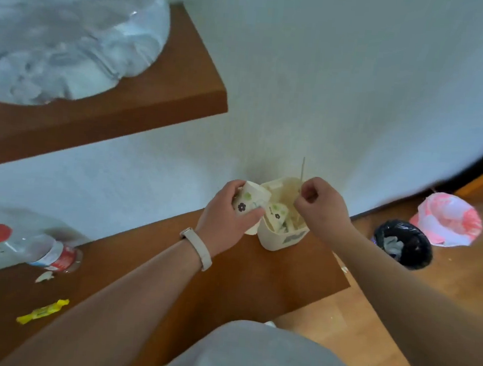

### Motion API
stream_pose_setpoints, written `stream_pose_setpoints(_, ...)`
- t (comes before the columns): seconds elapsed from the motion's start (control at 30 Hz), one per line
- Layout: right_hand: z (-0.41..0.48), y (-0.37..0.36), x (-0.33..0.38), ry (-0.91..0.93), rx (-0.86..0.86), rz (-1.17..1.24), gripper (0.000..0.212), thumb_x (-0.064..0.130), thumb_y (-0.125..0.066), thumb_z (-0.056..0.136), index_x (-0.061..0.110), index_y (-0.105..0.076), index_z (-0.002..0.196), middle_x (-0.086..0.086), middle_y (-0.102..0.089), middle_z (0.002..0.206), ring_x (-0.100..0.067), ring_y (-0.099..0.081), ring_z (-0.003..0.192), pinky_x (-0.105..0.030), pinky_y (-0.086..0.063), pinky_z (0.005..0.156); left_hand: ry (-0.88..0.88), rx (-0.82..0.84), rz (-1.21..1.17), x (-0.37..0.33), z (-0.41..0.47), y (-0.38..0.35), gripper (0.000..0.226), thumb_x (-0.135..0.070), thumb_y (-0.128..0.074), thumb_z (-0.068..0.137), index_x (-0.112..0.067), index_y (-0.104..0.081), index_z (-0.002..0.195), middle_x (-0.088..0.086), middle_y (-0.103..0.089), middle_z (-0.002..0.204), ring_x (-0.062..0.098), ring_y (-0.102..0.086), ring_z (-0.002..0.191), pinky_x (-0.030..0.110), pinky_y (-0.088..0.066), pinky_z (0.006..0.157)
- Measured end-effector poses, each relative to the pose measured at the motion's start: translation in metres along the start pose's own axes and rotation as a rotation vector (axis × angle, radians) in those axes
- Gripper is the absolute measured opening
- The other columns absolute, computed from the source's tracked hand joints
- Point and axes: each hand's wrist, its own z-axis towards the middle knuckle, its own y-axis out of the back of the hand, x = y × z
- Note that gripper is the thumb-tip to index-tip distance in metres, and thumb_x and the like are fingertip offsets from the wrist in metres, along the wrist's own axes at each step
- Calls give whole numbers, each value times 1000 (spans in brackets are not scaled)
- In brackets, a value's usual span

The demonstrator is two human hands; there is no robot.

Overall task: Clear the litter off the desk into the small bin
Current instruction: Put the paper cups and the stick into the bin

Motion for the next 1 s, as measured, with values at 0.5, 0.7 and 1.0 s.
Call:
stream_pose_setpoints(0.5,47,22,-61,44,223,29,6,24,-63,84,23,-58,88,8,-61,79,-11,-59,74,-31,-55,69,119,100,112,-24,61,-96,62,-45,-70,80,-33,-41,133,-12,-58,114,1,-60,93,19,-54,71)
stream_pose_setpoints(0.7,57,24,-65,79,290,-22,11,24,-63,85,26,-58,94,11,-61,84,-8,-59,77,-31,-57,75,132,125,229,-12,56,-95,65,-45,-67,84,-33,-35,140,-12,-48,131,6,-51,114,23,-47,87)
stream_pose_setpoints(1.0,66,10,-29,545,332,-328,34,32,-55,89,16,-60,118,1,-61,117,-20,-55,105,-34,-46,85,57,40,430,-10,26,-46,47,-45,-53,93,-29,-44,137,-10,-45,138,12,-43,125,28,-36,101)
